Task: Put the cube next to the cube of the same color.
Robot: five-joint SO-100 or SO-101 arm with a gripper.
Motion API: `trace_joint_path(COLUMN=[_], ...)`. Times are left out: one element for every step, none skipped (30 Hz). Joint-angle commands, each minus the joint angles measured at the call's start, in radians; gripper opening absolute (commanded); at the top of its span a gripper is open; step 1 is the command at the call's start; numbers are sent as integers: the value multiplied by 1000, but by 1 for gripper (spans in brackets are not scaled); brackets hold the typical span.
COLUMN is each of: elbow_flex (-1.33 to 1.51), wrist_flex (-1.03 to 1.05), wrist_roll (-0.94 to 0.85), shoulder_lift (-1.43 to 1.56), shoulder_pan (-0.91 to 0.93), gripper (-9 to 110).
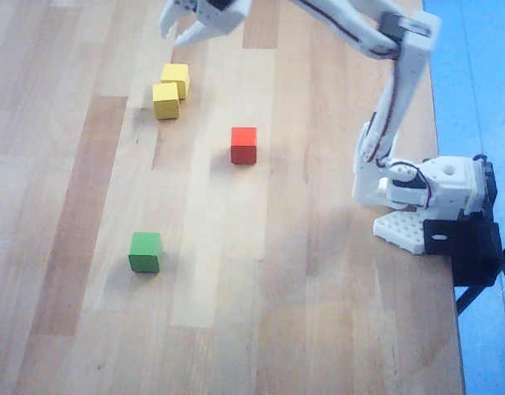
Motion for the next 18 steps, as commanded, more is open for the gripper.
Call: trace_joint_path(elbow_flex=[405,543,689,831,966,1091,1206,1302,1387,1463,1531,1592,1647,1697,1738,1767,1781,1781], wrist_flex=[-261,-336,-402,-457,-515,-561,-598,-621,-630,-629,-623,-614,-603,-589,-571,-552,-529,-505], wrist_roll=[83,78,72,61,49,35,21,6,-9,-23,-35,-48,-57,-66,-74,-80,-75,-74], shoulder_lift=[407,505,601,703,801,897,989,1078,1157,1233,1302,1361,1407,1442,1466,1488,1505,1516], shoulder_pan=[-127,-158,-186,-212,-230,-236,-236,-233,-230,-230,-230,-238,-238,-232,-230,-230,-230,-230], gripper=[2,0,-1,-1,0,0,0,0,0,0,0,0,0,0,0,0,0,0])
